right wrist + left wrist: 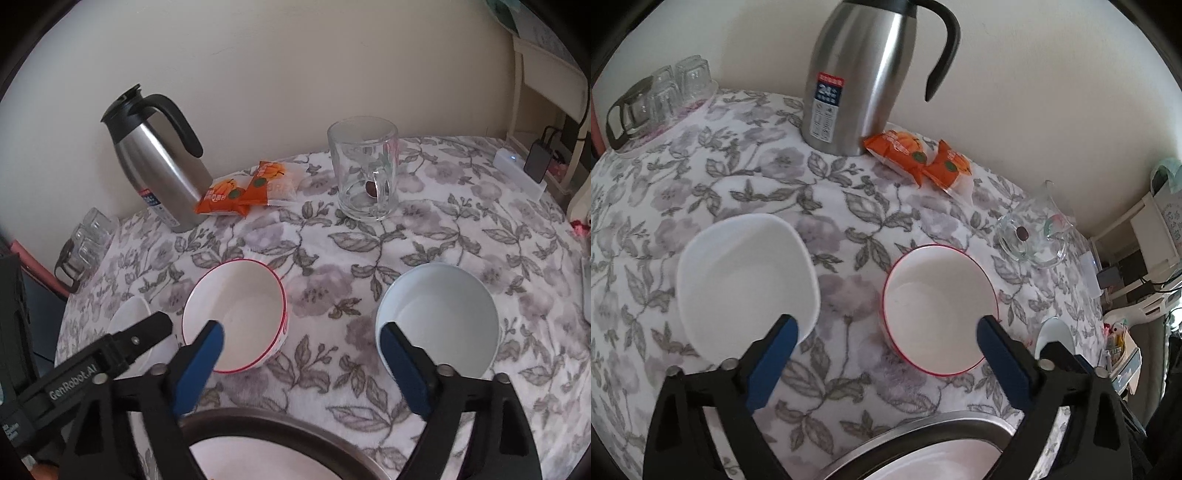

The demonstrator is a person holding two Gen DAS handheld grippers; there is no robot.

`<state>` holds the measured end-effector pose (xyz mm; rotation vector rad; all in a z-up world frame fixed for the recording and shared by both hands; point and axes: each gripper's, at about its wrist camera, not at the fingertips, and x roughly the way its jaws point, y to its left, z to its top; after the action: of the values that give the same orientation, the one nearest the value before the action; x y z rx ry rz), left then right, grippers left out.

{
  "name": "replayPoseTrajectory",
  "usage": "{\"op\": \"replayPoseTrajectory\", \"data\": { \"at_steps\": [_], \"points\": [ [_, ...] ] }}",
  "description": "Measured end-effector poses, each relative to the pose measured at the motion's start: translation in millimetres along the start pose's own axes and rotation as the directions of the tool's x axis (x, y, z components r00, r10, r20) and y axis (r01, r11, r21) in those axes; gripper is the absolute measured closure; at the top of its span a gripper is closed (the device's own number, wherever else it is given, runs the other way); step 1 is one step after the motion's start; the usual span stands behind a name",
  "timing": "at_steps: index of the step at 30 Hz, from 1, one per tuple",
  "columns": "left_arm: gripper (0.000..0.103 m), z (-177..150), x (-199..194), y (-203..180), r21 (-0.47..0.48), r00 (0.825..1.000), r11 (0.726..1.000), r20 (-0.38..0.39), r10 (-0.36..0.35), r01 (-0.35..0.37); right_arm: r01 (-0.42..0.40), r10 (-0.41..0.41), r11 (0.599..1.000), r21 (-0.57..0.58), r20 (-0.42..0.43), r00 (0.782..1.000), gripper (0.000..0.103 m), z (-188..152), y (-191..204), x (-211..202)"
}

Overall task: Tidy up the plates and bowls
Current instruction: 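Close both grippers on the strawberry bowl rim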

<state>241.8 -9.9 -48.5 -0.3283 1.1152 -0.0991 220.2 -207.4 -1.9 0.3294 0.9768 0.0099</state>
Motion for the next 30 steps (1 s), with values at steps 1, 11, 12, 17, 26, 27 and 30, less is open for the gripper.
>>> {"op": "replayPoseTrajectory", "data": {
  "at_steps": [1,11,12,17,26,27,30],
  "points": [
    [0.015,0.2,1.7,-1.9,0.006,1.000,1.000,-0.003,-0.004,0.004,-0.003,0.003,1.000,0.010,0.001,1.000,0.022,0.6,-1.2,2.8],
    [0.047,1.3,21.7,-8.9,0.015,0.999,1.000,-0.035,-0.022,0.022,-0.024,0.024,1.000,0.001,-0.045,0.999,0.057,-2.1,5.7,27.8],
    [0.049,1.1,24.2,-8.4,0.011,0.999,1.000,-0.041,-0.025,0.026,-0.027,0.027,1.000,0.000,-0.051,0.998,0.061,-2.7,6.7,30.5],
    [0.065,0.9,32.4,-9.2,0.017,0.998,0.999,-0.049,-0.034,0.035,-0.034,0.033,0.999,-0.016,-0.077,0.997,0.073,-6.3,14.3,43.9],
    [0.072,1.0,41.4,-7.0,0.028,0.998,0.999,-0.054,-0.021,0.022,-0.032,0.029,0.999,-0.020,-0.120,0.992,0.089,-11.7,19.5,62.9],
    [0.072,0.8,42.4,-6.5,0.027,0.998,0.999,-0.057,-0.024,0.025,-0.028,0.024,0.999,-0.028,-0.123,0.992,0.089,-11.7,19.6,63.0],
    [0.072,0.6,44.7,-4.6,0.021,0.998,1.000,-0.061,-0.021,0.022,-0.033,0.030,0.999,-0.027,-0.127,0.991,0.089,-12.7,16.7,63.4]
  ]
}}
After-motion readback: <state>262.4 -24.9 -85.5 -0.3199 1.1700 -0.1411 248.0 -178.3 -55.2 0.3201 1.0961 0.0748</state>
